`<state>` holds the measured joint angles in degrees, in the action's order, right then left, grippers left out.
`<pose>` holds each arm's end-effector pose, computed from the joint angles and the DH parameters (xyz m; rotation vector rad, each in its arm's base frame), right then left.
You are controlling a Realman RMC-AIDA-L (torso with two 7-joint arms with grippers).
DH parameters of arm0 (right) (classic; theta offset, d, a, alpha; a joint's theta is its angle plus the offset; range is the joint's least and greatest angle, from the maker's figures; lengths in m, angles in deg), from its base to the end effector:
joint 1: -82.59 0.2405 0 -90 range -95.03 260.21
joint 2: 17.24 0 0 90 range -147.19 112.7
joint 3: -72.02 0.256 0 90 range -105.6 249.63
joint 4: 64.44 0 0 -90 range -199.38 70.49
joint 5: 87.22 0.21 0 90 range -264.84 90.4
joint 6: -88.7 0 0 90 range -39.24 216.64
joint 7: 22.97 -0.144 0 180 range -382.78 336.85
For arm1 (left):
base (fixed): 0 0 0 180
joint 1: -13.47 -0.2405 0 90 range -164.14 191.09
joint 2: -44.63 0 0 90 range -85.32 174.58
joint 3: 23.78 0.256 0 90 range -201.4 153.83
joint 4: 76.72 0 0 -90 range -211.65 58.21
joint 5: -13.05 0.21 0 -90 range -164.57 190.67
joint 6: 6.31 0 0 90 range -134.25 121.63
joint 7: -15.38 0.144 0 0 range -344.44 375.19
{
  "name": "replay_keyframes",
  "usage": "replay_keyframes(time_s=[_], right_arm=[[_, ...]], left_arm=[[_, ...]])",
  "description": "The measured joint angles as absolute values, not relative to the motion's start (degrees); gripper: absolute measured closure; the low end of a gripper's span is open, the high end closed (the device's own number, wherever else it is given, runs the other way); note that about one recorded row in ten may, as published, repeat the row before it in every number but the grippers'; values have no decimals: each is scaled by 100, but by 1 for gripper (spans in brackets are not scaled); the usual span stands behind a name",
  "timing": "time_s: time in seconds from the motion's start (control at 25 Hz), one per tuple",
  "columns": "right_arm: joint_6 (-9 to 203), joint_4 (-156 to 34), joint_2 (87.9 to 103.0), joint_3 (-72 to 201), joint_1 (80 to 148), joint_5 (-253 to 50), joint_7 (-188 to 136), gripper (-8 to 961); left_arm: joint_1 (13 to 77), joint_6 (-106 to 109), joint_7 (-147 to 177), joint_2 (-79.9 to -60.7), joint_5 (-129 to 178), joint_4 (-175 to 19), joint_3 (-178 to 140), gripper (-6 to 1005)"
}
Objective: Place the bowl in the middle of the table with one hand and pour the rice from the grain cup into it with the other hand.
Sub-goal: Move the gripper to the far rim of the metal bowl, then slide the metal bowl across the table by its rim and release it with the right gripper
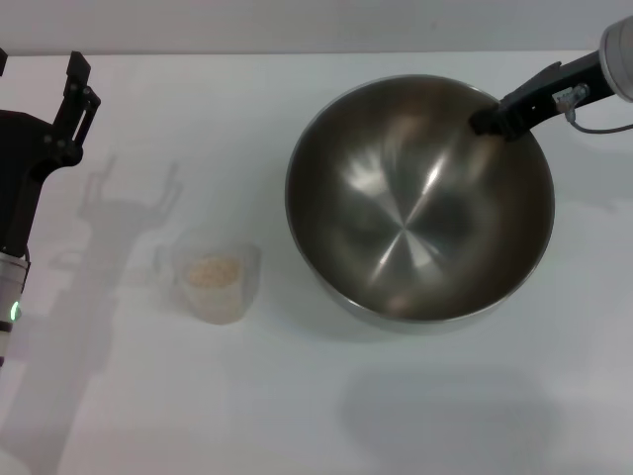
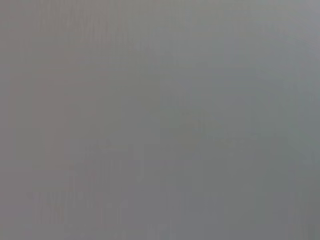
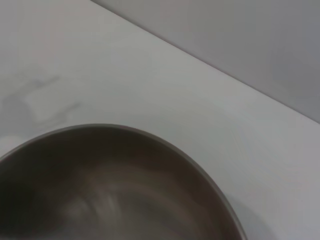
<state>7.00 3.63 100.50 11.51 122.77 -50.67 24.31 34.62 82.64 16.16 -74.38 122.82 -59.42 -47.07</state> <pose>0.1838 0.4050 0.0411 -2.5426 0.8550 -0.1321 -0.2807 0.2885 -0.0164 -1.5174 -0.2797 -0.9510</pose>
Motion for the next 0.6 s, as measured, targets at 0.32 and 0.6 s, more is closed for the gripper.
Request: replay_keyframes(time_s=[0.32,0.6], right_arm=[[249,188,10064,1230,12262,-4562,2974,951],[142,-200,10109,1176,12319,-4542,3062,951]], left_arm=[[3473,8262,1616,-7437,12283,-5926,-4707,221],[3474,8263,1616,-7437,12307,-5913,-4707,223]])
